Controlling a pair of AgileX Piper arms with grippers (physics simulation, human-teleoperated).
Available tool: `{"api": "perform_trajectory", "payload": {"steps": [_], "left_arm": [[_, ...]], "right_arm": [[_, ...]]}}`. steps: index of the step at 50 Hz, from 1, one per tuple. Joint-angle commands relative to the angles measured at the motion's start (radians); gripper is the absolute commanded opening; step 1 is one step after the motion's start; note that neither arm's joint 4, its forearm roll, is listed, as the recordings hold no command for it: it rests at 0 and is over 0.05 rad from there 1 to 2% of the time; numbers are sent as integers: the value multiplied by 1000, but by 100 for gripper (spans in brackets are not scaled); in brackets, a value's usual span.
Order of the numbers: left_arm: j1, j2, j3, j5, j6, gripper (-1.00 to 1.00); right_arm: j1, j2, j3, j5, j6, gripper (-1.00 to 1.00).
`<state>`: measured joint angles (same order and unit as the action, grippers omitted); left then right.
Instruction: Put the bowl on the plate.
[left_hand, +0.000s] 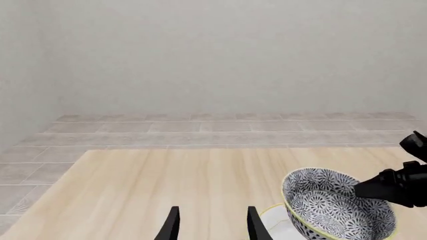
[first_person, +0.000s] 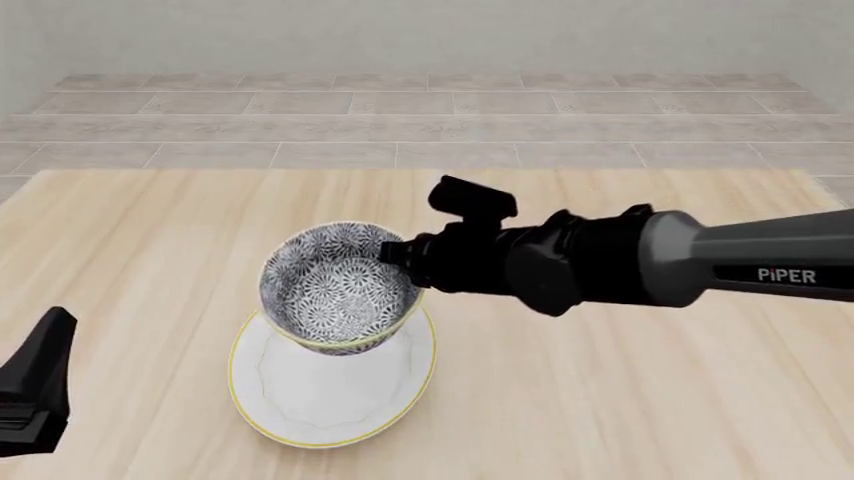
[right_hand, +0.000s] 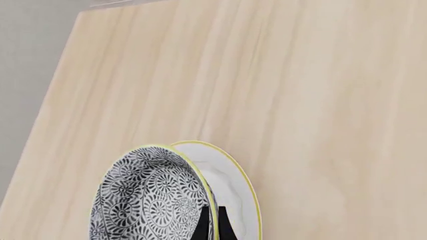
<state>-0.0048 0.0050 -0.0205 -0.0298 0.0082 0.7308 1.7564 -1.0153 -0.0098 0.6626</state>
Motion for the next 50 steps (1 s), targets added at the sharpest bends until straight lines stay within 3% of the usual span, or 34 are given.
{"api": "perform_trajectory", "payload": {"steps": [1, 50], "left_arm": [[1, -1, -1, 1, 0, 100], [0, 2, -14, 5, 2, 100]], "right_arm": [[6, 21, -5, -14, 4, -100], [38, 80, 19, -78, 36, -100]]}}
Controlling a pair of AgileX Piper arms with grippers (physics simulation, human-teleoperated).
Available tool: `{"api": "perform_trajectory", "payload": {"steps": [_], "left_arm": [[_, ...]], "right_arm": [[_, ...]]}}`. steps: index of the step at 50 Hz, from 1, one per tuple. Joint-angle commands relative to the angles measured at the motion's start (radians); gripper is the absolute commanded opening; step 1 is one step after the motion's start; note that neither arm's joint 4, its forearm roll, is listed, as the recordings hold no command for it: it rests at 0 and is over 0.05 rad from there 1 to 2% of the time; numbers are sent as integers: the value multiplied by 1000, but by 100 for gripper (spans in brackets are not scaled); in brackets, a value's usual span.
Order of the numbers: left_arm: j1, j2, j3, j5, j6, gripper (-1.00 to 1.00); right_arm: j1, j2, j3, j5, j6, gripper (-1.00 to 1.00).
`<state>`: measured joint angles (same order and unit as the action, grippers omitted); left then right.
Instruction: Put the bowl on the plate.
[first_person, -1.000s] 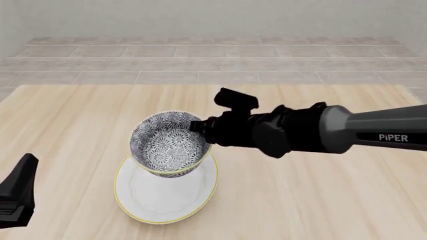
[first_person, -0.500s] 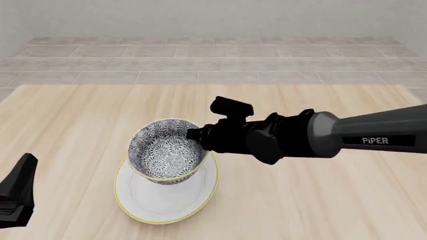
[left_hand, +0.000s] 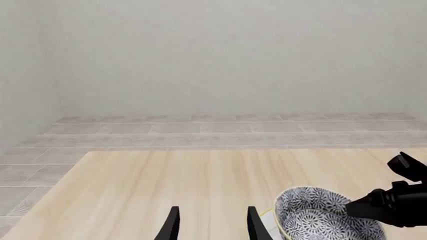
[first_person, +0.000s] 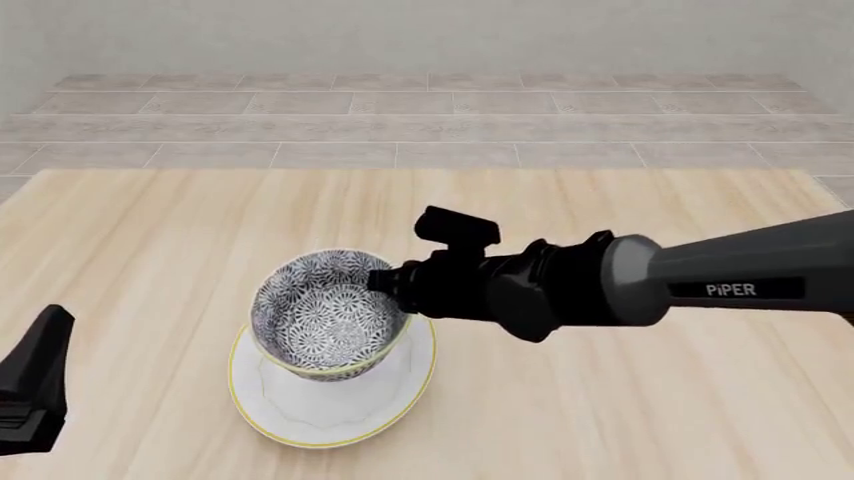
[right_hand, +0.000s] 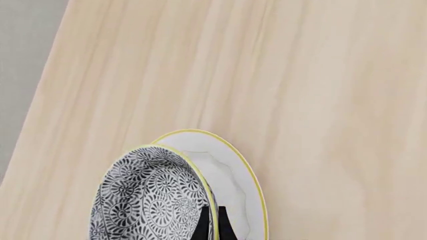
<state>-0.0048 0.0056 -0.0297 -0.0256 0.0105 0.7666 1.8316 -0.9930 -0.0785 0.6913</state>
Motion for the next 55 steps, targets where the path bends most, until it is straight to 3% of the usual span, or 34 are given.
{"api": "perform_trajectory", "payload": {"steps": [1, 55], "left_arm": [[0, 2, -4, 1, 0, 100], [-4, -3, -10, 10, 0, 100]], "right_arm": [[2, 5, -3, -9, 8, -100], [16, 51, 27, -53, 12, -100]]}}
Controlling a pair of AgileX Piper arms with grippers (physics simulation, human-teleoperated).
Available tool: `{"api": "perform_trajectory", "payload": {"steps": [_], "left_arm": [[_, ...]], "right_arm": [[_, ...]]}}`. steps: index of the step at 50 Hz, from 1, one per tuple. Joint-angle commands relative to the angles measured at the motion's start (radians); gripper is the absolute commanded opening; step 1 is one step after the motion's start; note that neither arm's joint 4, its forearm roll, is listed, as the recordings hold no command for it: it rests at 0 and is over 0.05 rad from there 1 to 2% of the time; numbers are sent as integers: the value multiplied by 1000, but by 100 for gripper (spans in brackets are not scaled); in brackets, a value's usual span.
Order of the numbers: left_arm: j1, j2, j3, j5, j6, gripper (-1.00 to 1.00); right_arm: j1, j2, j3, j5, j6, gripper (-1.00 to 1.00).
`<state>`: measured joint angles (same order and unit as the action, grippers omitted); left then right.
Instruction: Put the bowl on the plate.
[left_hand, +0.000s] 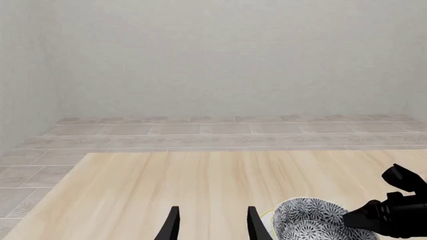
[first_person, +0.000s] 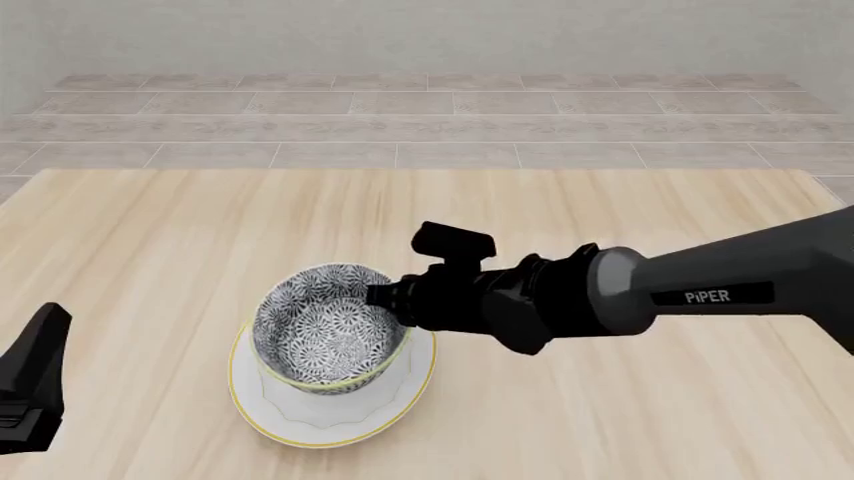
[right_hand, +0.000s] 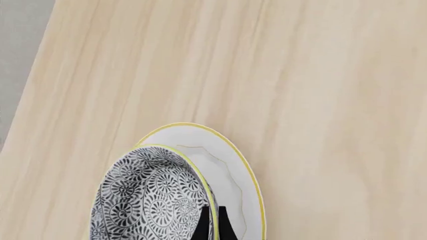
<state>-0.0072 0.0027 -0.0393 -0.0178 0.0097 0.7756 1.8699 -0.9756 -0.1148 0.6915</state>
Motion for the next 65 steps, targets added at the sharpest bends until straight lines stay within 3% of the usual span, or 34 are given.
{"api": "perform_trajectory", "payload": {"steps": [1, 43, 44, 65], "left_arm": [[-2, 0, -1, 2, 1, 100], [-7, 1, 7, -2, 4, 100], [-7, 1, 7, -3, 4, 100], [-8, 1, 7, -3, 4, 100]], "right_arm": [[7, 15, 10, -19, 13, -100], [3, 12, 4, -9, -7, -100], [3, 11, 4, -9, -7, 100], [7, 6, 7, -9, -9, 100]]}}
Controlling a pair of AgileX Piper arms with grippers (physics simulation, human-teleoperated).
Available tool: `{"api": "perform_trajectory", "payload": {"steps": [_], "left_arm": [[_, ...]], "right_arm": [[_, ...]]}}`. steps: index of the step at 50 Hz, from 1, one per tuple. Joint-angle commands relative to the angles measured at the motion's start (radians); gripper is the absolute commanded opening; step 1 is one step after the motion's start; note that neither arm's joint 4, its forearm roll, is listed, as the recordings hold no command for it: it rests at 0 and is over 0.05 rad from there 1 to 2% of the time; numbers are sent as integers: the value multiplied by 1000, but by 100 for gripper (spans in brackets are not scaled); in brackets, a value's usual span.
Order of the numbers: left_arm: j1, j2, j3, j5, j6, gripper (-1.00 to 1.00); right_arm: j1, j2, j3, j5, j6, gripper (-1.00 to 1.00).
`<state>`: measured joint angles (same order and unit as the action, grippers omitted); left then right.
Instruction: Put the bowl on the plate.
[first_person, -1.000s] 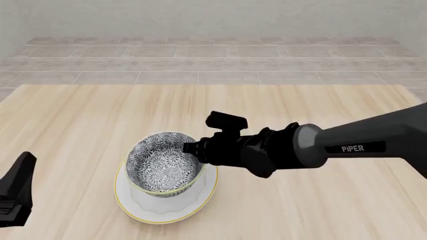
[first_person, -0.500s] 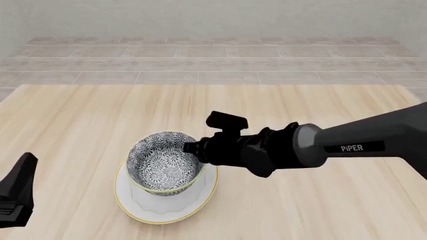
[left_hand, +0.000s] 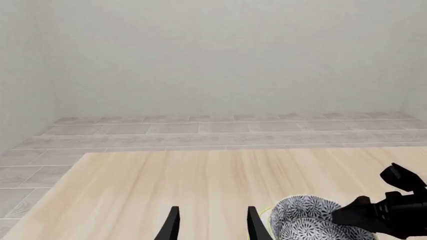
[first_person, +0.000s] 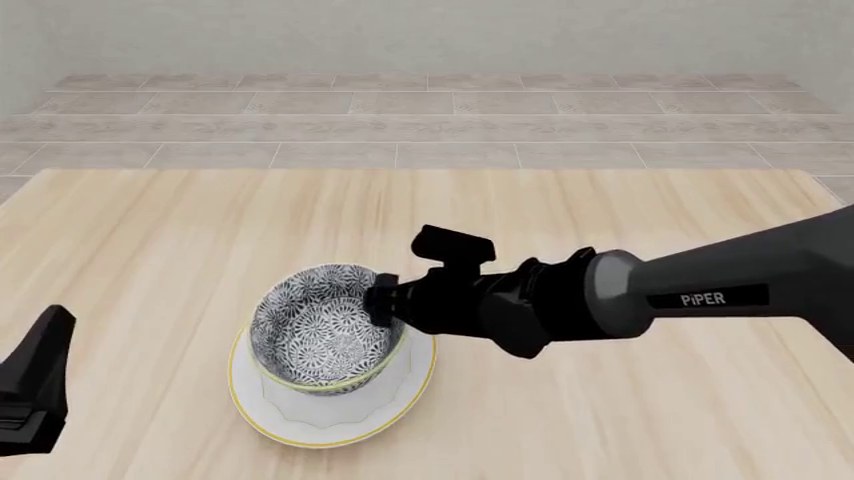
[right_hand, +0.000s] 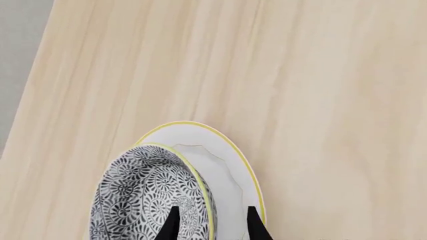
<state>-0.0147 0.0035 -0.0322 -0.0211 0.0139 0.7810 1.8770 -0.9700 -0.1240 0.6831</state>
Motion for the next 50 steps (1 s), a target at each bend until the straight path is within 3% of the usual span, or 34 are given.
{"api": "perform_trajectory", "payload": {"steps": [1, 29, 50], "left_arm": [[-1, 0, -1, 0, 1, 100], [-1, 0, 0, -2, 0, 100], [3, 36, 3, -42, -2, 100]], "right_arm": [[2, -2, 1, 1, -2, 100], [11, -95, -2, 63, -32, 100], [-21, -198, -21, 163, -105, 100]]}}
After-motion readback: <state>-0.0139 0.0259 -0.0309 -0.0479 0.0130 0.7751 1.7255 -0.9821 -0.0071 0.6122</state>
